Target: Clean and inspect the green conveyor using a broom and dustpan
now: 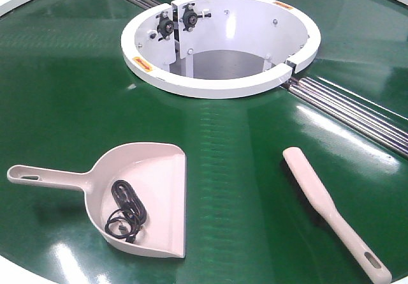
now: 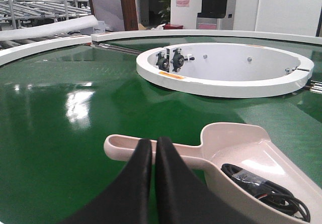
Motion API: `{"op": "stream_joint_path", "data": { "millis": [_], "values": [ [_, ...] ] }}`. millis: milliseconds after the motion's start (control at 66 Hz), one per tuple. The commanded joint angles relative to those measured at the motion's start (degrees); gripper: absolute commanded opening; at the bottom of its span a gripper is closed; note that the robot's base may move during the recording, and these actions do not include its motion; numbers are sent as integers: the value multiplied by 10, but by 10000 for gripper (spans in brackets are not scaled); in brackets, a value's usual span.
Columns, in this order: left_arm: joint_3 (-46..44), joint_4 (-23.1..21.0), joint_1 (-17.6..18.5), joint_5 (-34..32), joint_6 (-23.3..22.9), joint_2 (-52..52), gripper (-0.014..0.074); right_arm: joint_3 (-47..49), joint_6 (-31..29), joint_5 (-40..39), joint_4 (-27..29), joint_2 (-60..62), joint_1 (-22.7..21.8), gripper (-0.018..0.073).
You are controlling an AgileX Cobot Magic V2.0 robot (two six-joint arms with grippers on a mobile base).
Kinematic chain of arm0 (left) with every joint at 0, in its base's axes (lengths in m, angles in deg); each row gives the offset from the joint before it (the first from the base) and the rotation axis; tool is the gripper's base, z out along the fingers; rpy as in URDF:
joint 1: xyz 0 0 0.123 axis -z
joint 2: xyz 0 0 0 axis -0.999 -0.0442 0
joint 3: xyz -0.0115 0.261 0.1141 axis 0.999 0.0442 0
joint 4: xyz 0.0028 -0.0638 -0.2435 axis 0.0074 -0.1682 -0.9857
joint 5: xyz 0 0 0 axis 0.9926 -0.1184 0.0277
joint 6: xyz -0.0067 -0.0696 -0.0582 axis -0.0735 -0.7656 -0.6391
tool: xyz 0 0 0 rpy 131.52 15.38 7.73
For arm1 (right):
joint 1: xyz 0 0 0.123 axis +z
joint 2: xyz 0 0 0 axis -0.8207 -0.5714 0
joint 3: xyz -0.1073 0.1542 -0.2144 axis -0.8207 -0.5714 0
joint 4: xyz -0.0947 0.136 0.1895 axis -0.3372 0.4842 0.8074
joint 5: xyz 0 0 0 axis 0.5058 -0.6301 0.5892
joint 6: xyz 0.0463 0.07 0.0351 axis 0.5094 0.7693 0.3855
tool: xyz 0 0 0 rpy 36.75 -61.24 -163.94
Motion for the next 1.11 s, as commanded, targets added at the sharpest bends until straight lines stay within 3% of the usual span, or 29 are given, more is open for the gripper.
{"op": "stream_joint_path", "data": {
  "millis": [0,106,394,1090],
  "values": [
    [18,-5,0,-43,-1,8,-8,-21,28,-60,-9,10,-38,-10],
    [17,-5,0,-43,-1,8,-8,-60,52,-63,-33,42,-39,-10],
    [17,-5,0,-41,-1,8,-8,-77,60,-48,-72,65,30,-10],
    [17,-5,0,-41,-1,8,-8,-77,60,-69,-71,65,32,-10]
  ]
}}
